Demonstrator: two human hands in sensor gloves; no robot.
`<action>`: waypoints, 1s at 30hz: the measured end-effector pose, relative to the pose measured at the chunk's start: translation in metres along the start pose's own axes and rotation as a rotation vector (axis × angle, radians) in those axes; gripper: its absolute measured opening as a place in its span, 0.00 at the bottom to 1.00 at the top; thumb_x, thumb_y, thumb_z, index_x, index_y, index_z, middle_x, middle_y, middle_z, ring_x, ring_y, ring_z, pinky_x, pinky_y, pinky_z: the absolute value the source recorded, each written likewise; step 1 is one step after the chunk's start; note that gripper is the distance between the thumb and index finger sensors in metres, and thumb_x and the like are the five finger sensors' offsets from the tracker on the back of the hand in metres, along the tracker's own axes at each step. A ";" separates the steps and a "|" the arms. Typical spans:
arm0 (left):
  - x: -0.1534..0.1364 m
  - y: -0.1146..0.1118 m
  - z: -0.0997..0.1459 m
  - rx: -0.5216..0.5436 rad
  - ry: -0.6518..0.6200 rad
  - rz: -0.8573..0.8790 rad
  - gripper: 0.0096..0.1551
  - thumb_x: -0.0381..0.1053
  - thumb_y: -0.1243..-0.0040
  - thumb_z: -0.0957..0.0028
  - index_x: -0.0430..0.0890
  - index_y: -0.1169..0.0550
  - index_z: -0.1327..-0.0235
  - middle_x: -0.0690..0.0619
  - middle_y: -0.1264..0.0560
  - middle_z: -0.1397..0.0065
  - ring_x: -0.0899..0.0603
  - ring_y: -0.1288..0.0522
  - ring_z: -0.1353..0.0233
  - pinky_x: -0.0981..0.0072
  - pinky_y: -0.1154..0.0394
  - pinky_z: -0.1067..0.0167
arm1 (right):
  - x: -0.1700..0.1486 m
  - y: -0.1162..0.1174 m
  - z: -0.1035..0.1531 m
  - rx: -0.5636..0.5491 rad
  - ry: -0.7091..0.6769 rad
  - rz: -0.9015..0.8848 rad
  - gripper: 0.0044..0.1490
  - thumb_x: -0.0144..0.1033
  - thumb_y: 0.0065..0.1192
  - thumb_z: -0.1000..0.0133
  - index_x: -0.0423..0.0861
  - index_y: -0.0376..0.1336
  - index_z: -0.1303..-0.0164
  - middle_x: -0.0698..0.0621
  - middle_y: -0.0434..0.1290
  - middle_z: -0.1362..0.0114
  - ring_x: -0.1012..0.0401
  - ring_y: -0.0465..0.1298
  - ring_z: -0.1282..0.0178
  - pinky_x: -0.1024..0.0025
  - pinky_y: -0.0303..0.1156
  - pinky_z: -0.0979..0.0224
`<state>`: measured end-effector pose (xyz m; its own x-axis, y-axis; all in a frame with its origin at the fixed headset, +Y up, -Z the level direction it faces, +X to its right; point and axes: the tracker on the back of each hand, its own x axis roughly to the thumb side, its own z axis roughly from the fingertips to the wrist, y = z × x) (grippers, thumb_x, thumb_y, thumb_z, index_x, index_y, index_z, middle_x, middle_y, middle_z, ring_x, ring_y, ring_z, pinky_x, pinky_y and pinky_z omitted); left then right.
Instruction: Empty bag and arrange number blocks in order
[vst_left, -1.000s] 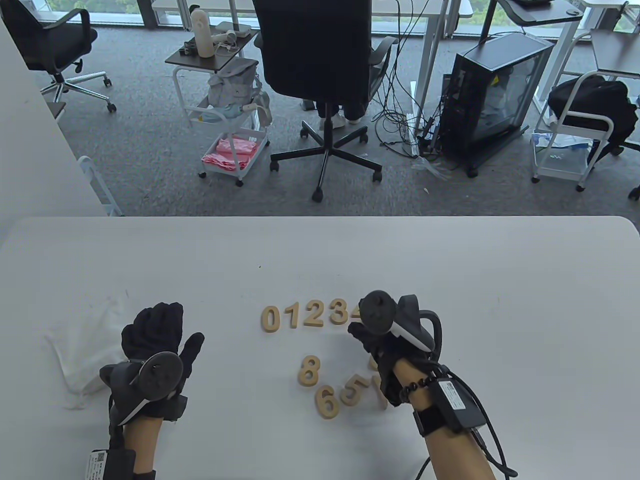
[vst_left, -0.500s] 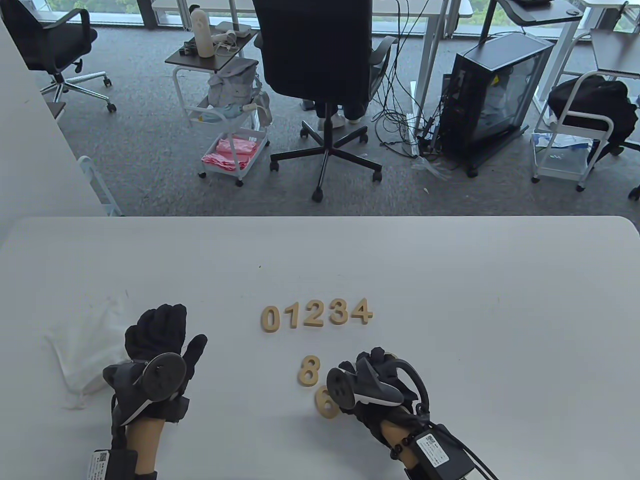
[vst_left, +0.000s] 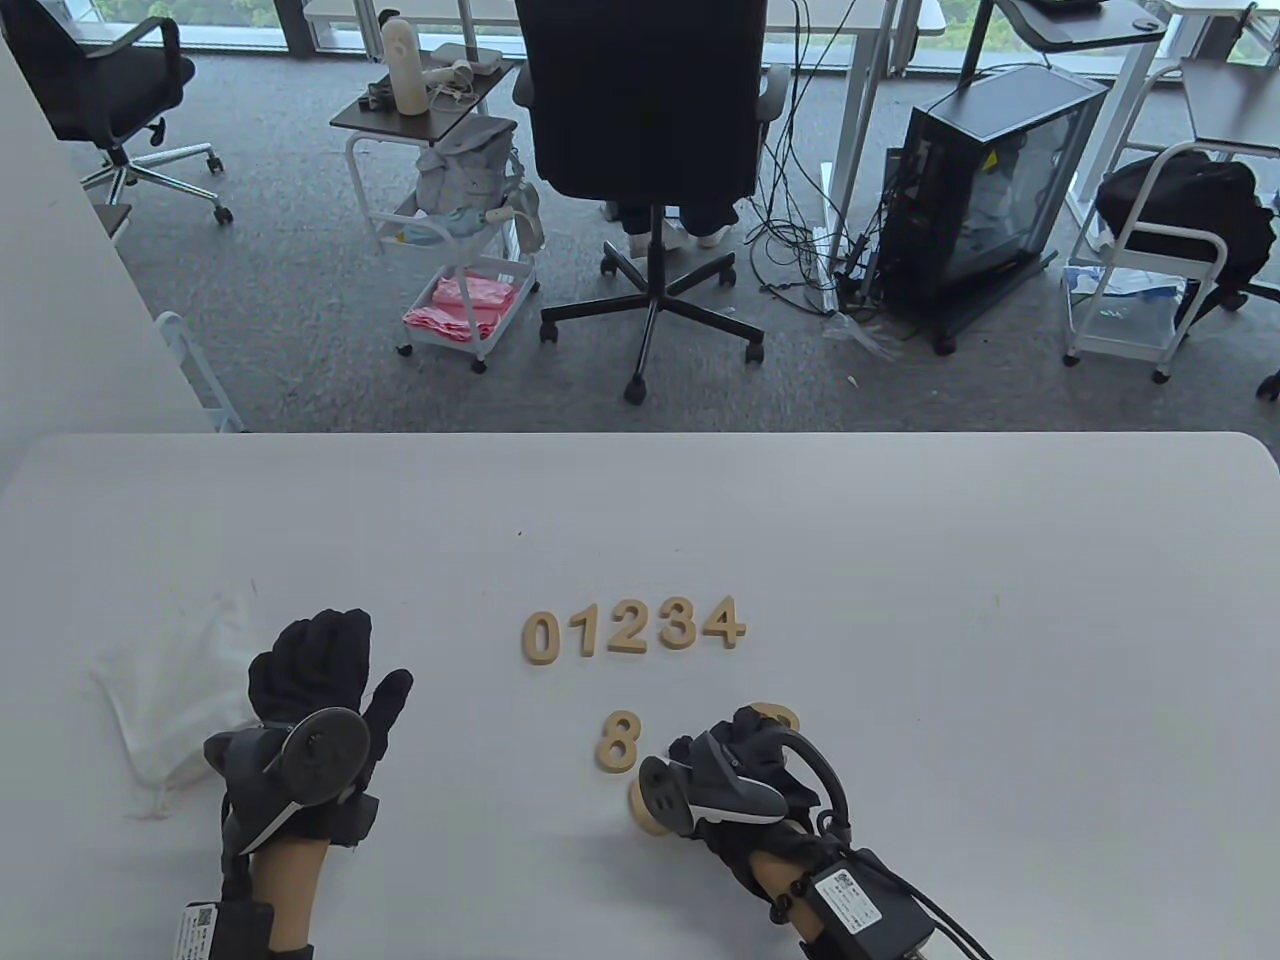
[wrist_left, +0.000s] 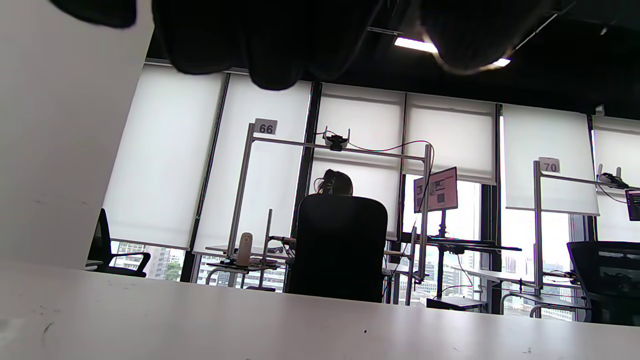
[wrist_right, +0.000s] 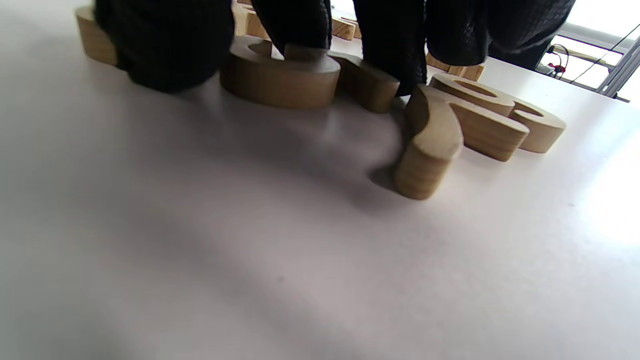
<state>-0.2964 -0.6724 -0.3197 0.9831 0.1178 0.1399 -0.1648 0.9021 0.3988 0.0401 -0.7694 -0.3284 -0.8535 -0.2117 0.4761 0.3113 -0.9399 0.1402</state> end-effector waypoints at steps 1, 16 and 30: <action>0.000 0.000 0.000 0.000 0.000 0.001 0.44 0.62 0.46 0.44 0.37 0.33 0.22 0.32 0.35 0.21 0.20 0.34 0.24 0.18 0.40 0.34 | 0.000 0.000 0.000 -0.004 0.001 -0.002 0.46 0.52 0.62 0.48 0.44 0.58 0.21 0.28 0.65 0.22 0.27 0.61 0.23 0.28 0.59 0.24; -0.002 0.001 0.001 0.001 0.009 0.012 0.44 0.62 0.46 0.44 0.37 0.33 0.22 0.32 0.35 0.21 0.20 0.34 0.24 0.18 0.40 0.34 | -0.010 -0.008 0.008 -0.090 -0.010 -0.044 0.41 0.46 0.64 0.46 0.46 0.60 0.22 0.30 0.66 0.21 0.28 0.67 0.27 0.25 0.61 0.27; -0.002 0.001 0.001 0.004 0.012 0.017 0.44 0.62 0.46 0.44 0.37 0.33 0.22 0.32 0.35 0.21 0.20 0.34 0.24 0.18 0.40 0.34 | -0.098 -0.020 0.041 -0.290 0.138 -0.779 0.34 0.39 0.65 0.43 0.46 0.62 0.25 0.24 0.55 0.20 0.43 0.81 0.40 0.46 0.81 0.36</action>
<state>-0.2989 -0.6723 -0.3187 0.9810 0.1382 0.1362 -0.1821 0.8983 0.3998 0.1344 -0.7184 -0.3419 -0.8289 0.5131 0.2227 -0.4916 -0.8582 0.1477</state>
